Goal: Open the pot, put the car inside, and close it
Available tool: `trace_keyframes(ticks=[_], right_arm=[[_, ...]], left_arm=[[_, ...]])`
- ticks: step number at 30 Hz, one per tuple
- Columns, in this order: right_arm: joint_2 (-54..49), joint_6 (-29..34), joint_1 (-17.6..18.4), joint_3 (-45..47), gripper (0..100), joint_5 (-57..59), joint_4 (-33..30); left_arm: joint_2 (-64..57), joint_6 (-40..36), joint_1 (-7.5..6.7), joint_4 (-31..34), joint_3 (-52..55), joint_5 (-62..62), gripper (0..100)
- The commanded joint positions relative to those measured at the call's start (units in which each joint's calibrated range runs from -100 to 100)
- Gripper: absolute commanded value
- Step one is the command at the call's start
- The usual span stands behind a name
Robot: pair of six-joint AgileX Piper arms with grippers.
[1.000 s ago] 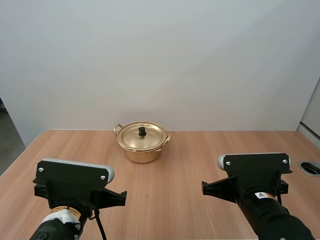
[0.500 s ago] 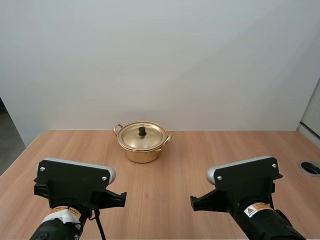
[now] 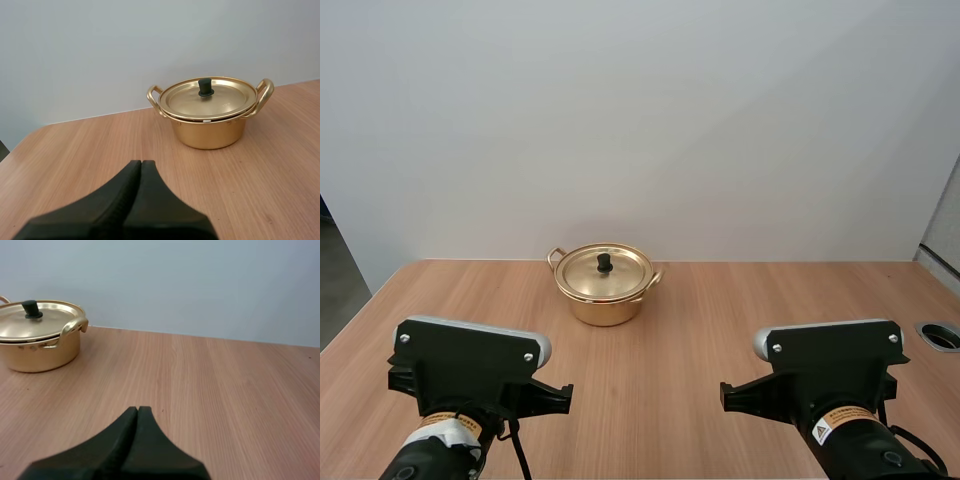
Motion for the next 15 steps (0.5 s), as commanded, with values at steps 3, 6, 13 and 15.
trace_keyframes(ticks=[3,6,13,15], right_arm=[[0.0,2.6,0.0,0.0,0,-0.1,0.4],[0.0,2.6,0.0,0.0,0,-0.1,1.5],[0.0,2.6,0.0,0.0,0,-0.1,1.8],[0.0,2.6,0.0,0.0,0,-0.1,1.8]], left_arm=[[0.0,0.0,0.03,0.0,0.0,-0.1,0],[0.0,0.0,0.03,0.0,0.0,-0.1,0],[0.0,0.0,0.03,0.0,0.0,-0.1,0],[0.0,0.0,0.03,0.0,0.0,-0.1,0]])
